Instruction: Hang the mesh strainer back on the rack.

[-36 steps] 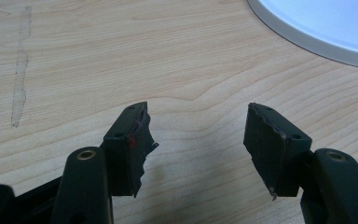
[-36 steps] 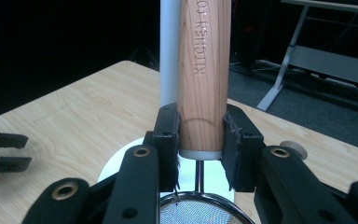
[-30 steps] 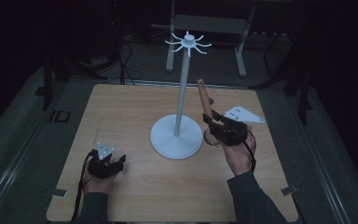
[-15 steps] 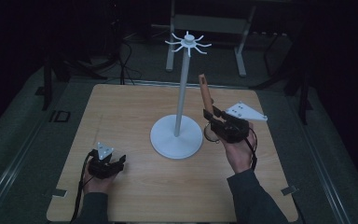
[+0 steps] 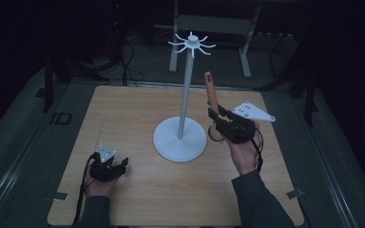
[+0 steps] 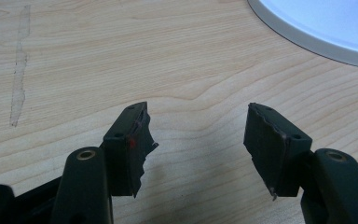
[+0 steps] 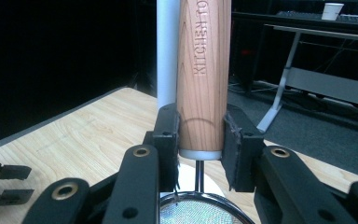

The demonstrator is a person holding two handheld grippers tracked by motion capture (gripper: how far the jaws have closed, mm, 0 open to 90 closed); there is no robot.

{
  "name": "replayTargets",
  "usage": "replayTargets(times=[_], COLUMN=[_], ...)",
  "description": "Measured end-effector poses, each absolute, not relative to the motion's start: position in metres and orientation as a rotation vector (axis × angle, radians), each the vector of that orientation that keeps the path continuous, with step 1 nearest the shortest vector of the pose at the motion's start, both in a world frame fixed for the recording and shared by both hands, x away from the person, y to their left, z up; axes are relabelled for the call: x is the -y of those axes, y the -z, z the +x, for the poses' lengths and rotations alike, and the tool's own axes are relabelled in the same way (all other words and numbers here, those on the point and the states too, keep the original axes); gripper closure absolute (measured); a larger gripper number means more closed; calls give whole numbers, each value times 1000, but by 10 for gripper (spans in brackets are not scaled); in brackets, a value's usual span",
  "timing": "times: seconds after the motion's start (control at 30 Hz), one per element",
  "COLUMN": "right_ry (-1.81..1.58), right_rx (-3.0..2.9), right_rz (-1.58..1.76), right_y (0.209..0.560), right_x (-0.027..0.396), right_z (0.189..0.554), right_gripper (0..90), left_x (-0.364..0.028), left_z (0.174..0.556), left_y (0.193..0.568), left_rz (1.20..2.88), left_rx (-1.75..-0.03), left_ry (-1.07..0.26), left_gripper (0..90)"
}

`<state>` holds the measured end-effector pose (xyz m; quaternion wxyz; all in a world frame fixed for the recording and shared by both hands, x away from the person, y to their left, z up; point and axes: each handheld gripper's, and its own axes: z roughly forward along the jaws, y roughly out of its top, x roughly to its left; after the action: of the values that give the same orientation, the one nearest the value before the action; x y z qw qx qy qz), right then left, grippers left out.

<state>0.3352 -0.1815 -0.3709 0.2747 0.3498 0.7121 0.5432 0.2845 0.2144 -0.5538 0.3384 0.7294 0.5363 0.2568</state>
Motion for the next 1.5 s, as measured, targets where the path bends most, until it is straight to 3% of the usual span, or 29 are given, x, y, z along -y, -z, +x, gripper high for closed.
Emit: replayTargets(times=[1.5], right_ry=[-1523], right_rx=[-1837], right_rz=[934], right_y=[357], right_x=[184], right_z=[334], right_gripper=[695], left_x=[-215], left_z=[285], left_y=[554], left_rz=[1898], left_rx=[-1399], left_ry=[-668], left_gripper=[406])
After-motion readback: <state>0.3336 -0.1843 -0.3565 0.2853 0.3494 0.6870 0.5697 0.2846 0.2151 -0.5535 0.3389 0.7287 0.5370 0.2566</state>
